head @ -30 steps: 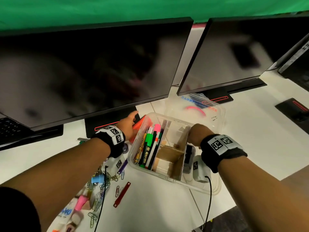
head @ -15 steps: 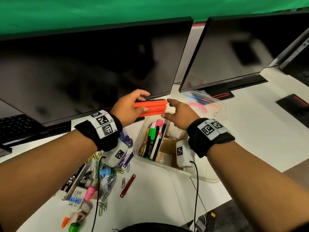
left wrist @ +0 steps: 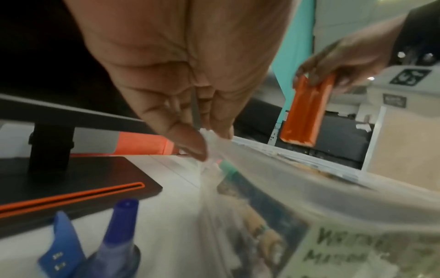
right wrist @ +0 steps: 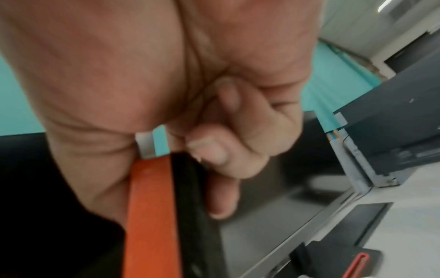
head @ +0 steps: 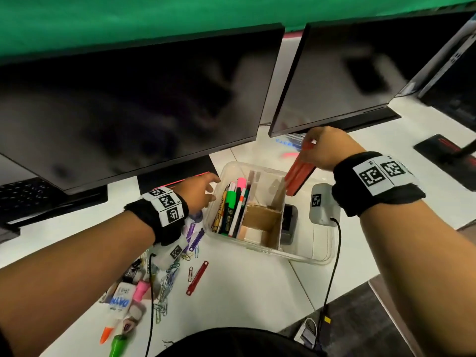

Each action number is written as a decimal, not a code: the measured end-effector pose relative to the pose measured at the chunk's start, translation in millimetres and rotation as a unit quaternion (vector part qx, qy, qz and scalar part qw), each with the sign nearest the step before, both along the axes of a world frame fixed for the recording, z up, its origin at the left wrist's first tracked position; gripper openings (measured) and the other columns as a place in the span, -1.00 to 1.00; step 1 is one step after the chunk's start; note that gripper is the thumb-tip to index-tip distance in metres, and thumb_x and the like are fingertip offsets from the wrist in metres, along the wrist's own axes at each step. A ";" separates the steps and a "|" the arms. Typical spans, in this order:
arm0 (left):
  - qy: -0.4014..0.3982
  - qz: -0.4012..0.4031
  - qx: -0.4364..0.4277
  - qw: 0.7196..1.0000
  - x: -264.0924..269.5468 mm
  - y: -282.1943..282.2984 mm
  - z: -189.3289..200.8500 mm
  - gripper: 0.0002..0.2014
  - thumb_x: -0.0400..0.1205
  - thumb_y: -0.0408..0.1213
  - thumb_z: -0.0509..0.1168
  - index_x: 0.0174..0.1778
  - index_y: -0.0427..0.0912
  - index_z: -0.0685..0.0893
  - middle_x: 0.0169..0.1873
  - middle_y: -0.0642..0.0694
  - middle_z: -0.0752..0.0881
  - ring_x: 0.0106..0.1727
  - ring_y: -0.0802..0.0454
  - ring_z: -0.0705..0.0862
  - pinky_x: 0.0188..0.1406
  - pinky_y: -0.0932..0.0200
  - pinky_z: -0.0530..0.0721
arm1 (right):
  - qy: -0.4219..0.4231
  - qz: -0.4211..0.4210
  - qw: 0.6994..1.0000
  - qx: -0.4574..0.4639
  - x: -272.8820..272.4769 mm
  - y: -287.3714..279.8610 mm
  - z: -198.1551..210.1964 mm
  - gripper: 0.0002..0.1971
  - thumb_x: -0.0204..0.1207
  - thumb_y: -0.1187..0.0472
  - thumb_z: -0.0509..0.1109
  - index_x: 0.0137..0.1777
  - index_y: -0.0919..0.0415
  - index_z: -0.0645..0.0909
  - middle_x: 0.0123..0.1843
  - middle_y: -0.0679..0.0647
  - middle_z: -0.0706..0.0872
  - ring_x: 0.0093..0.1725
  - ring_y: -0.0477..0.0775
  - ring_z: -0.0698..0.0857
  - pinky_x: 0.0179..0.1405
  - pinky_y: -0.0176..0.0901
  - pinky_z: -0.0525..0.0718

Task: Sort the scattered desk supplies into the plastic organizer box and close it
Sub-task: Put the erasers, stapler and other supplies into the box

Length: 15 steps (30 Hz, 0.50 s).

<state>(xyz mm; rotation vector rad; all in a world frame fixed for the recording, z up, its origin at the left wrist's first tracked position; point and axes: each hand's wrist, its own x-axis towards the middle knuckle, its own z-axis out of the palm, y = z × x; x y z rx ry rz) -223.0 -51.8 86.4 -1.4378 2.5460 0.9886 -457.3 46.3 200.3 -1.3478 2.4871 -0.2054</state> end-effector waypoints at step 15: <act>0.024 0.040 0.068 0.997 0.3 0.6 -10.9 -0.57 0.64 -0.30 0.27 0.38 0.16 0.42 -0.06 -0.05 0.70 -0.23 -0.12 0.78 -0.31 -0.06 0.83 | 0.044 -0.081 0.940 0.328 -55.9 -8.2 -165.3 -0.12 -0.50 -0.23 0.64 -0.05 0.05 0.57 -0.09 0.12 0.75 -0.07 0.21 0.78 0.00 0.13 0.74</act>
